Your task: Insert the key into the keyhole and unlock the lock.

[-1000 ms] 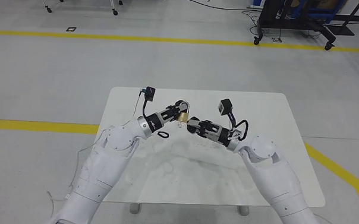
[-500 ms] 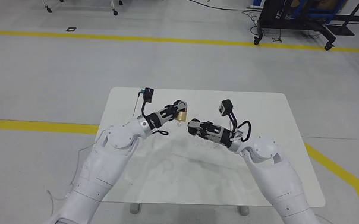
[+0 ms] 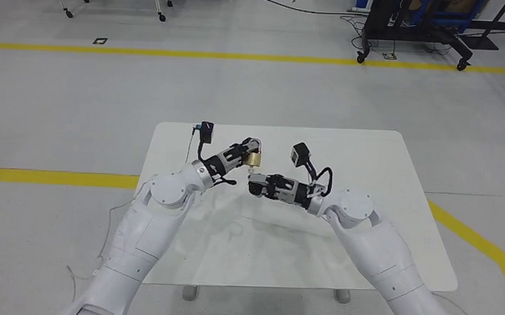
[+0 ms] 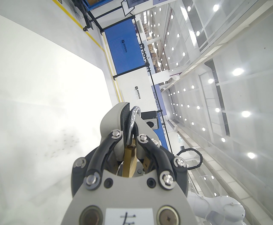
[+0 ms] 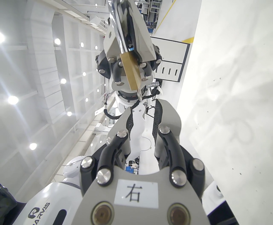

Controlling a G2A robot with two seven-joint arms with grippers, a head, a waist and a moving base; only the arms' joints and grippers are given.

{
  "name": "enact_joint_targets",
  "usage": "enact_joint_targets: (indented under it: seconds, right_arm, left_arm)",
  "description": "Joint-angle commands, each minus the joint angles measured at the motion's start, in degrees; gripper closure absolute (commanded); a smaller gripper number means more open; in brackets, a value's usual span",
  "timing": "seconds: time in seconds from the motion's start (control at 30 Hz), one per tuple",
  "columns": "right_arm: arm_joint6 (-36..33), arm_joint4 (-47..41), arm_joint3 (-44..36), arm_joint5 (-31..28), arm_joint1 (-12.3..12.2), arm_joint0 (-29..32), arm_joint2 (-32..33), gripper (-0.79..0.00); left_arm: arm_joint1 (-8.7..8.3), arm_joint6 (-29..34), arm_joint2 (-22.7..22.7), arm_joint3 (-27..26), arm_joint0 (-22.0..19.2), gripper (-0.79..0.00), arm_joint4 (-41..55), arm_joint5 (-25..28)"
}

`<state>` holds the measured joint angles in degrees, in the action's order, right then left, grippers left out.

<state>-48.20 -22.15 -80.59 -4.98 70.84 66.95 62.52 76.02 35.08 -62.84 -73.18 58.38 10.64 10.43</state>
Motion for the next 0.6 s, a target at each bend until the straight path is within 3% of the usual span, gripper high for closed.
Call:
enact_joint_targets:
  seconds: [0.0,0.07,0.17,0.23,0.27,0.57]
  right_arm:
    - [0.6,-0.94,0.52,-0.26,0.19,-0.28,-0.36,-0.222]
    - [0.88,-2.18,1.08,-0.69,0.39,-0.5,-0.64,-0.243]
    - [0.96,-3.46,1.77,-1.06,0.56,-0.78,-0.83,-0.2]
    - [0.96,-4.58,2.19,-1.09,0.68,-0.92,-0.9,-0.04]
    - [0.88,-5.18,2.43,-1.07,0.74,-1.02,-0.94,0.0]
    - [-2.27,-17.45,5.85,0.59,1.16,-1.41,1.22,0.0]
  left_arm:
    - [0.0,0.07,0.07,-0.18,0.12,0.0,-0.11,0.25]
    - [0.0,0.08,0.14,-0.29,0.24,0.0,-0.26,0.45]
    - [0.01,-0.01,0.15,-0.36,0.3,0.0,-0.35,0.6]
    - [0.01,-0.03,0.17,-0.37,0.32,0.0,-0.36,0.61]
    - [0.01,-0.06,0.17,-0.39,0.33,0.0,-0.41,0.71]
    - [-0.02,0.28,-0.04,-0.92,0.78,0.0,-0.08,2.53]
